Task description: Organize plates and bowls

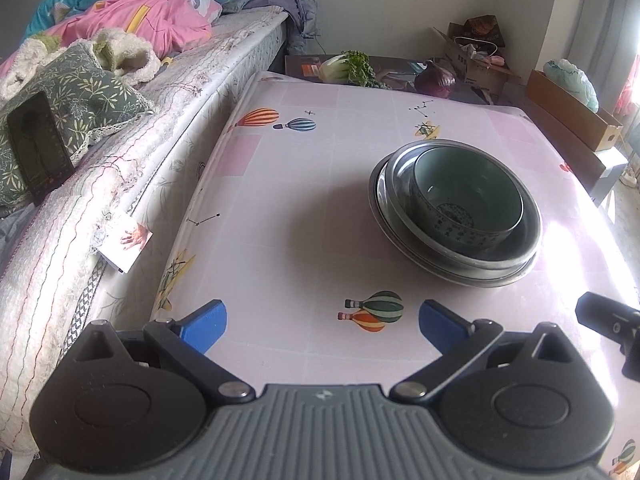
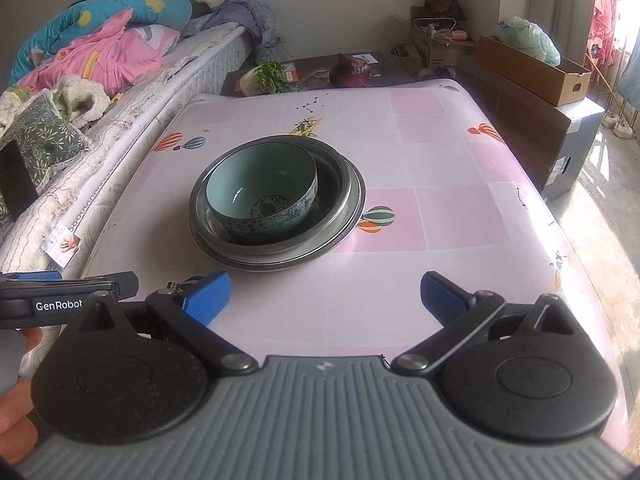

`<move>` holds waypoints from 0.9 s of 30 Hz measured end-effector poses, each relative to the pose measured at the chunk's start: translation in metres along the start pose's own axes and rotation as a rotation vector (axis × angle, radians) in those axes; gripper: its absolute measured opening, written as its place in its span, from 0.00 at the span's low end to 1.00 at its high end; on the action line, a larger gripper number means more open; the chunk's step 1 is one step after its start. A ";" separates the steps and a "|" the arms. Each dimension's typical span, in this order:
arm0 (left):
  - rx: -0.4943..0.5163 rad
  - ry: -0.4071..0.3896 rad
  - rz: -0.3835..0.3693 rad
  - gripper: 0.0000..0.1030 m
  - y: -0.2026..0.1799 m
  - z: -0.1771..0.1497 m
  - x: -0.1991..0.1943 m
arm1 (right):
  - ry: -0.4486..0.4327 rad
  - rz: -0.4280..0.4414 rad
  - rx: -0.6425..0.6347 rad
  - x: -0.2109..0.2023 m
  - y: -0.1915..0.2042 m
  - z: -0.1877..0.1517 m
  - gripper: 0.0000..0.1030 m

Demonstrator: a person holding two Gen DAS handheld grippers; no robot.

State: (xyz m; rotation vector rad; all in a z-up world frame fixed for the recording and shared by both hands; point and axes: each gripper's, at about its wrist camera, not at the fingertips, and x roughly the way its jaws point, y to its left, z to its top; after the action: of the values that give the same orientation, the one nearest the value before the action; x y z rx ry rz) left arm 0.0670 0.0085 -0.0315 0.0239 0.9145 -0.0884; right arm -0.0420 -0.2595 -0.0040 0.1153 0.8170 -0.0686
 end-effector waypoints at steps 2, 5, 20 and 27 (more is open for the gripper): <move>-0.001 0.006 -0.009 1.00 -0.001 0.002 0.002 | 0.001 -0.006 -0.003 0.002 -0.001 0.002 0.99; -0.001 0.010 -0.015 1.00 -0.003 0.003 0.003 | 0.009 -0.009 0.001 0.006 -0.003 0.005 0.99; 0.016 0.009 -0.019 1.00 -0.005 0.003 0.002 | 0.032 0.000 0.000 0.012 -0.002 0.003 0.99; 0.027 0.006 -0.020 1.00 -0.006 0.001 0.001 | 0.031 0.004 0.000 0.011 -0.003 0.002 0.99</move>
State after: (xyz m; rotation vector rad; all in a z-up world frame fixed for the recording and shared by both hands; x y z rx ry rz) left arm 0.0681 0.0024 -0.0313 0.0397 0.9196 -0.1195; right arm -0.0335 -0.2631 -0.0114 0.1185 0.8478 -0.0632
